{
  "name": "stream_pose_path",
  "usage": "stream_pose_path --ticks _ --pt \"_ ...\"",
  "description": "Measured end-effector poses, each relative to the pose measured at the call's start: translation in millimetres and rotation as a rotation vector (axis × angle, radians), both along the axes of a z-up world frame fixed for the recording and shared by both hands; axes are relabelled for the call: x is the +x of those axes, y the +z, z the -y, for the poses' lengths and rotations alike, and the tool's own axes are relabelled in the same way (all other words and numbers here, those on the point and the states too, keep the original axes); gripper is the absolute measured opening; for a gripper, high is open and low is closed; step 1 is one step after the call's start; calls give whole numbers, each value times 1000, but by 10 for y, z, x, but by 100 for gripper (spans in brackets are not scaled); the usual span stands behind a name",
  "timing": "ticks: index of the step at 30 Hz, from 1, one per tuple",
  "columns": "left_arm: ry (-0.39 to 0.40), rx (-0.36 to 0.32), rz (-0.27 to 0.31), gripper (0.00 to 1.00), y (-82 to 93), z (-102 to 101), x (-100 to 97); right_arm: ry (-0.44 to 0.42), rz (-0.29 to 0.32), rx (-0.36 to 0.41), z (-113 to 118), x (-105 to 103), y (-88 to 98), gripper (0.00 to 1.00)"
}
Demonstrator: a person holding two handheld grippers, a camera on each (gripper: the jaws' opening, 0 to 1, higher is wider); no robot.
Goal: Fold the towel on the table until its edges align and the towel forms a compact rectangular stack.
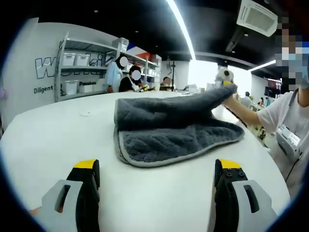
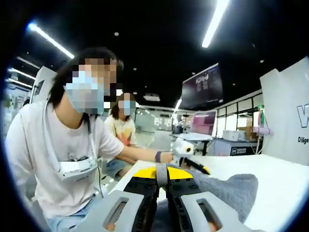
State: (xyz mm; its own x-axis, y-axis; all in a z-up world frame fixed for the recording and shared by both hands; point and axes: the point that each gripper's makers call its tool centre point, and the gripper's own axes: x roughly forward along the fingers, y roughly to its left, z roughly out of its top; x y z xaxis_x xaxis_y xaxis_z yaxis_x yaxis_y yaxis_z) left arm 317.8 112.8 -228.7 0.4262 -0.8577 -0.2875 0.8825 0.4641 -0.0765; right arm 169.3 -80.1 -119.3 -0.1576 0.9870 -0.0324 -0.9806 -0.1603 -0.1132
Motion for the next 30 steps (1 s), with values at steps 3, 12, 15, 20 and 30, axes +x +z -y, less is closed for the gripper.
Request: stream_pose_path --ticks 3,12,15,20,30 --pt "1 4 0 97 -4 -7 8 30 29 -87 -93 -124 -219 1" --pt "2 4 -2 97 -4 -8 6 89 17 -263 -156 -318 -654 1" --pt "2 4 -2 97 -6 -4 0 107 -7 -308 -144 -349 -767 1" --pt "3 4 -3 97 5 -25 18 115 -29 -384 -122 -336 -902 1" --pt "6 7 -3 97 -9 -13 -9 117 -1 -487 -93 -352 -1062 1"
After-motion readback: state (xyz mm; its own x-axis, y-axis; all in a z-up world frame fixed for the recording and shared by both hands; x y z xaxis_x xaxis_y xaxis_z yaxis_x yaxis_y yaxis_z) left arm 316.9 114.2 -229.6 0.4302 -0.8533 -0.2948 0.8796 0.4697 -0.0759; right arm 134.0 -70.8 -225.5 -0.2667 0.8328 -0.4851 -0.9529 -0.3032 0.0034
